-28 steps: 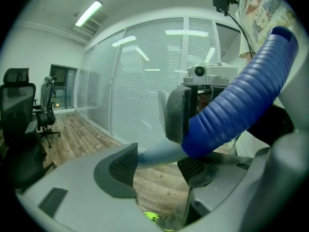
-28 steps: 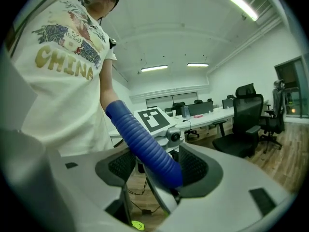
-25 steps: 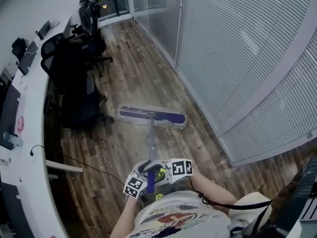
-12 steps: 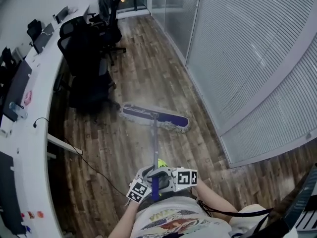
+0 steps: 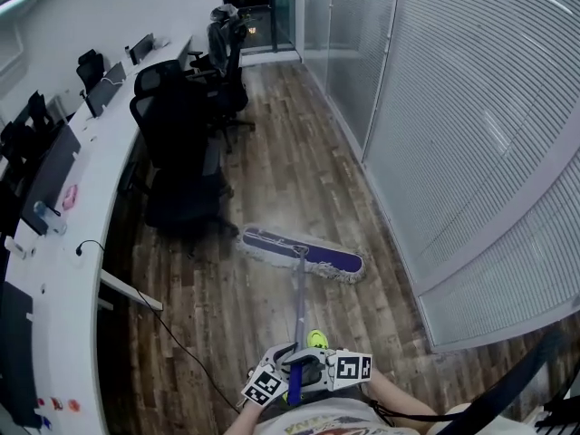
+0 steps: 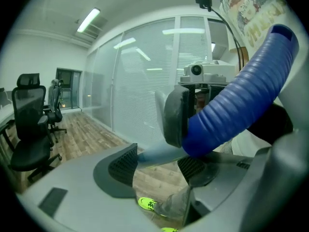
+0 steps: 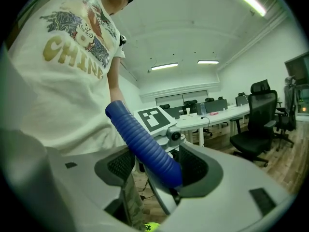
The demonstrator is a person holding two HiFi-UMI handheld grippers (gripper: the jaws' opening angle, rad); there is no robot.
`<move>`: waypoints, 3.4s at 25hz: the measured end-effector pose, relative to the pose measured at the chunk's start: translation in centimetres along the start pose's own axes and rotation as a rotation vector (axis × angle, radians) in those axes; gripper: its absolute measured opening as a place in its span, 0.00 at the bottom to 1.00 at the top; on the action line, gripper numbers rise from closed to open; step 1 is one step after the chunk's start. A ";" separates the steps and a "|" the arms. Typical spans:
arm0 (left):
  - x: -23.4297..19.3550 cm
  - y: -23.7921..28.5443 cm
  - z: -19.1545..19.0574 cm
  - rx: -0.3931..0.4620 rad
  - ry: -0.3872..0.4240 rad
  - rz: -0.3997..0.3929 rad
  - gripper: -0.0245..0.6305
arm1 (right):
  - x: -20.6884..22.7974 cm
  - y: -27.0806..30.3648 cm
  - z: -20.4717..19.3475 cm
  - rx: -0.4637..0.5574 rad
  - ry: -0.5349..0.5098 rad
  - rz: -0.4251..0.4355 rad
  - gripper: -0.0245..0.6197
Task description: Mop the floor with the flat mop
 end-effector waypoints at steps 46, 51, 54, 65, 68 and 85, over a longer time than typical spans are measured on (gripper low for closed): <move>-41.1 27.7 18.5 -0.031 0.040 0.003 0.39 | 47.2 -22.5 6.8 0.002 -0.003 0.032 0.46; -49.7 29.7 21.1 -0.004 0.015 -0.013 0.39 | 56.0 -23.4 9.4 0.020 0.004 -0.007 0.46; -53.8 31.2 21.9 -0.007 0.030 -0.024 0.39 | 60.3 -24.0 9.8 0.027 0.006 -0.030 0.46; -62.3 37.5 25.8 -0.013 0.047 -0.050 0.39 | 70.4 -29.0 10.6 0.034 0.020 -0.077 0.46; -64.5 39.7 26.7 -0.016 0.043 -0.051 0.39 | 73.1 -30.9 10.6 0.043 0.020 -0.073 0.46; -74.2 54.4 35.7 -0.089 0.104 -0.068 0.39 | 86.5 -45.4 11.3 0.045 0.023 -0.075 0.47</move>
Point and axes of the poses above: the fingertips, and each gripper's own axes: y forward along the fingers, x to its right, z out of its top, the point moved 5 cm from there along -y, backward along the fingers, and after that the axes turned 7 degrees about z, right-handed, at the moved point
